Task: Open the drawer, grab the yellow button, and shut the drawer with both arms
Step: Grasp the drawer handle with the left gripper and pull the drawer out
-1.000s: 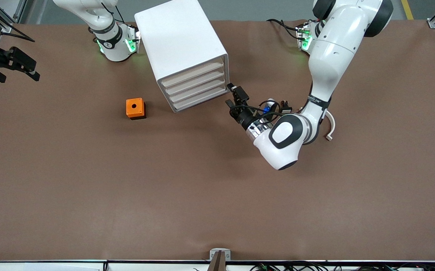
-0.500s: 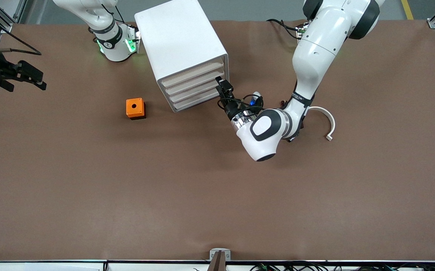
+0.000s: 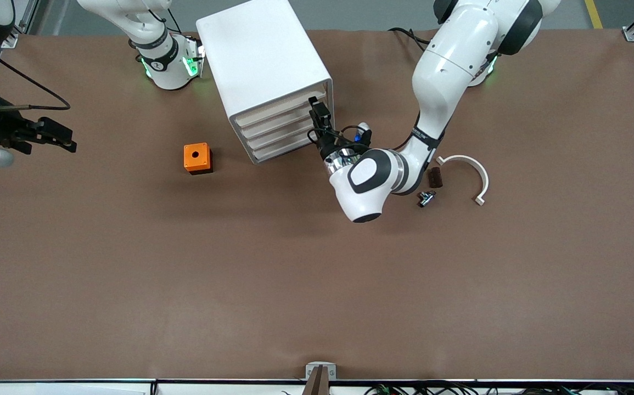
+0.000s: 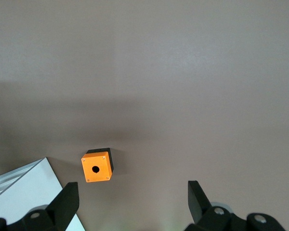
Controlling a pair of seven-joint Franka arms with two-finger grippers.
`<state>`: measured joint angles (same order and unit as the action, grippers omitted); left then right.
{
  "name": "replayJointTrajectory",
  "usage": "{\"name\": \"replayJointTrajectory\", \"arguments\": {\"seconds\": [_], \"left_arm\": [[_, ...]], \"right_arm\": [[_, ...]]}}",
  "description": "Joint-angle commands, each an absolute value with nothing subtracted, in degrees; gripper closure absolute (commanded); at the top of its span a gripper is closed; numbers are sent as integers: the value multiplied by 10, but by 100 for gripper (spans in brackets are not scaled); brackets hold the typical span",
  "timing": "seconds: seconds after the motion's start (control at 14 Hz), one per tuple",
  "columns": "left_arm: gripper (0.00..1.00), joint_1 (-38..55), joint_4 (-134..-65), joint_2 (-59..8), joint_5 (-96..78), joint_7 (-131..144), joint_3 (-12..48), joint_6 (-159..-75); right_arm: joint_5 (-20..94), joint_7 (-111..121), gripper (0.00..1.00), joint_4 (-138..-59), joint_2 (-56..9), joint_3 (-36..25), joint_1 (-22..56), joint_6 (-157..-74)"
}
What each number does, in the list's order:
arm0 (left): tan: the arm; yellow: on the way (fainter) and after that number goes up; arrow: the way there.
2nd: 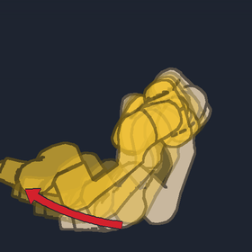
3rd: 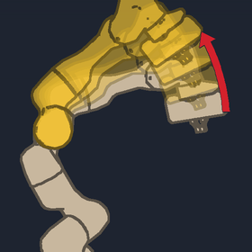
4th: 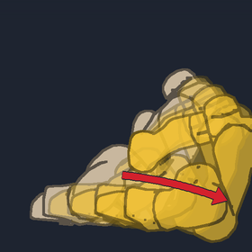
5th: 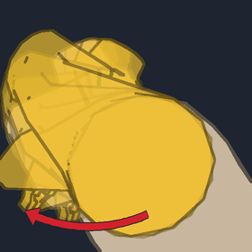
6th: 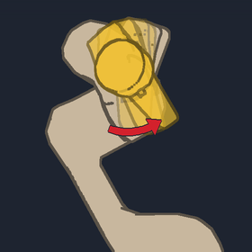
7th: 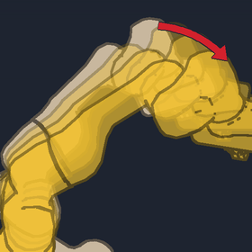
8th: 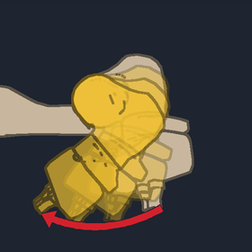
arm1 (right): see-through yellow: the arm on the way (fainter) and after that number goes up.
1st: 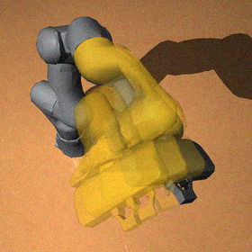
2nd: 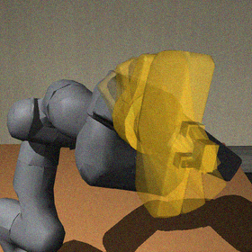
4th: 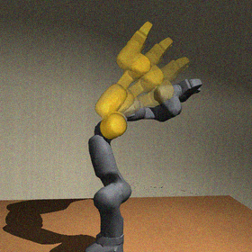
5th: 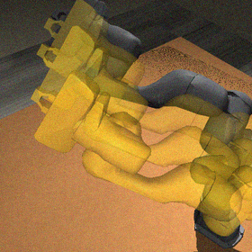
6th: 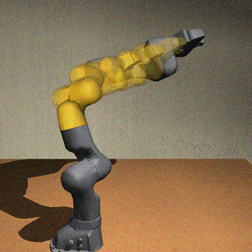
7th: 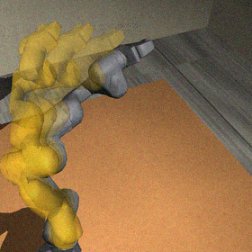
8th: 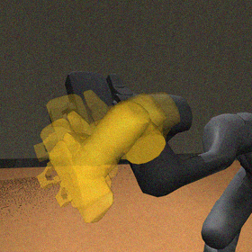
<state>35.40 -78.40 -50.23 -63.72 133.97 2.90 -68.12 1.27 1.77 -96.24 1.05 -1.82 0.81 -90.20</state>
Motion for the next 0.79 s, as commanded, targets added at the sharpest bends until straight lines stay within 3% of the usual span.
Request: {"name": "replayJointTrajectory", "arguments": {"seconds": [0.0,0.29,0.57,0.71], "left_arm": [[52,367,-789,-499,-643,1349,26,-657],[62,378,-789,-502,-643,1351,26,-658],[82,385,-789,-504,-646,1351,26,-661],[87,386,-789,-505,-643,1351,26,-663]], "right_arm": [[9,25,0,-939,-3,-18,4,-897],[10,26,0,-934,-17,-18,-11,-901],[8,52,0,-933,-37,-19,-18,-900],[2,50,0,-933,-38,-19,-17,-899]]}}
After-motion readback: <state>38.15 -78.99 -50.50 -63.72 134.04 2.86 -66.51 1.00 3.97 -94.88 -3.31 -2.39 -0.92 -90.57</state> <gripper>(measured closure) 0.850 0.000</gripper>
